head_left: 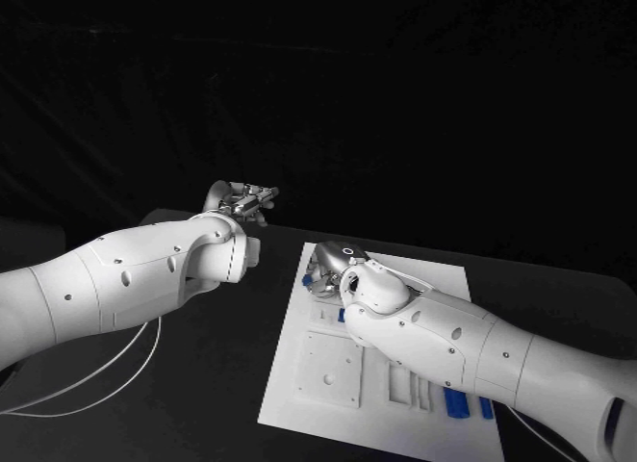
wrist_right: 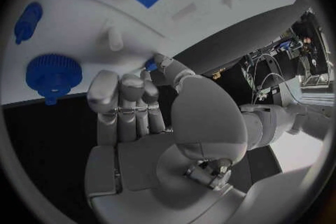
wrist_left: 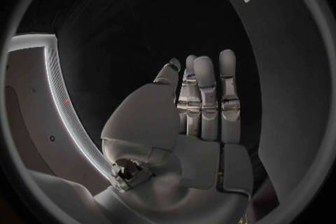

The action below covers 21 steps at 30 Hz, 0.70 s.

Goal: Assemble the parts on the task board

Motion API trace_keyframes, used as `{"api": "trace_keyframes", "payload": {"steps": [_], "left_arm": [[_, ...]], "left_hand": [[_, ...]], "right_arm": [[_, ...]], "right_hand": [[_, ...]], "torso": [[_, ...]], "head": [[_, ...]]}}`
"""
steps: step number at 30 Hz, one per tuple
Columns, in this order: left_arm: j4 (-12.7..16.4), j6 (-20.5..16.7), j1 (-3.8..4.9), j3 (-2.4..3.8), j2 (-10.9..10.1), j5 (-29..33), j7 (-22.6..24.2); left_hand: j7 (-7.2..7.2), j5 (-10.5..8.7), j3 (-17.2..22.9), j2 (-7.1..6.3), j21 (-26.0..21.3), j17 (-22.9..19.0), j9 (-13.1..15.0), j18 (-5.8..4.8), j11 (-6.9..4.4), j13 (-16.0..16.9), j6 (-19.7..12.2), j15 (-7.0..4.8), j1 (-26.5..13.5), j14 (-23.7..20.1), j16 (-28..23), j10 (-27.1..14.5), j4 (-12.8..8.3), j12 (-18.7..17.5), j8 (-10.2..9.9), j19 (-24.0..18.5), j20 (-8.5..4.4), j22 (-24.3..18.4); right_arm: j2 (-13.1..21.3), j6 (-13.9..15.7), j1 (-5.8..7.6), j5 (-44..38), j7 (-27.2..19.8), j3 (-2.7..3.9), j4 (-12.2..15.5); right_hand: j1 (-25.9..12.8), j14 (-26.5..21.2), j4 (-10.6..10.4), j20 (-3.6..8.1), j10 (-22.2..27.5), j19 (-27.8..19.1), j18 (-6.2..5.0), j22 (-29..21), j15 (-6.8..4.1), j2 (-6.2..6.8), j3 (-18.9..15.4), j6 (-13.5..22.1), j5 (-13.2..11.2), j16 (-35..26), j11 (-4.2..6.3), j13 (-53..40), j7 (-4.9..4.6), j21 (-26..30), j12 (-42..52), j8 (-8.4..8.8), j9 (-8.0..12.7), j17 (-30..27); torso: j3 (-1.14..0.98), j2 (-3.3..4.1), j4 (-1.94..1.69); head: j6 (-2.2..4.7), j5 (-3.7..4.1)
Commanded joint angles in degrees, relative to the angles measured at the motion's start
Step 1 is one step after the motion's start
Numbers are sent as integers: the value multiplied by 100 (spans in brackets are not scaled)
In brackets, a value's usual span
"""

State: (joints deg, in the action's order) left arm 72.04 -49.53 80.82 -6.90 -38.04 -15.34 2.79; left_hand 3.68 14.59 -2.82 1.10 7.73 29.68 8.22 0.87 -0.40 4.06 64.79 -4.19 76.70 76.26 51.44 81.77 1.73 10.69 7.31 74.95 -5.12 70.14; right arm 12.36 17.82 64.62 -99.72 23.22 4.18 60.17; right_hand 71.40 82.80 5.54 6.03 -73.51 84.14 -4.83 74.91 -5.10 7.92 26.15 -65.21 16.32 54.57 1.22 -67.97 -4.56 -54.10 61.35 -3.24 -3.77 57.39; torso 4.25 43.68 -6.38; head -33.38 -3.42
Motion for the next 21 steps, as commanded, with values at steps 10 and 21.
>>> {"api": "trace_keyframes", "payload": {"steps": [10,21], "left_arm": [[-2,85,23,5,13,95,84],[6,171,24,5,-1,130,73]], "left_hand": [[23,-3,-5,10,-59,16,-14,88,9,-5,-43,33,39,-7,-30,-45,-31,-44,37,49,3,24],[30,-17,-7,13,-75,22,-16,88,14,-5,-60,37,41,-10,-28,-60,-34,-45,39,52,5,37]], "right_arm": [[-19,16,-8,79,-127,-5,-14],[30,-25,-9,65,-130,-5,-25]], "right_hand": [[-249,25,307,0,61,299,44,661,31,42,-100,240,472,-42,-39,36,-88,-6,-70,-32,6,-5],[-279,1,768,-6,128,273,9,662,33,124,699,540,1323,-81,-56,108,-169,-8,-149,-28,19,-13]], "torso": [[4,2,1],[4,1,2]], "head": [[-7,1],[-15,2]]}}
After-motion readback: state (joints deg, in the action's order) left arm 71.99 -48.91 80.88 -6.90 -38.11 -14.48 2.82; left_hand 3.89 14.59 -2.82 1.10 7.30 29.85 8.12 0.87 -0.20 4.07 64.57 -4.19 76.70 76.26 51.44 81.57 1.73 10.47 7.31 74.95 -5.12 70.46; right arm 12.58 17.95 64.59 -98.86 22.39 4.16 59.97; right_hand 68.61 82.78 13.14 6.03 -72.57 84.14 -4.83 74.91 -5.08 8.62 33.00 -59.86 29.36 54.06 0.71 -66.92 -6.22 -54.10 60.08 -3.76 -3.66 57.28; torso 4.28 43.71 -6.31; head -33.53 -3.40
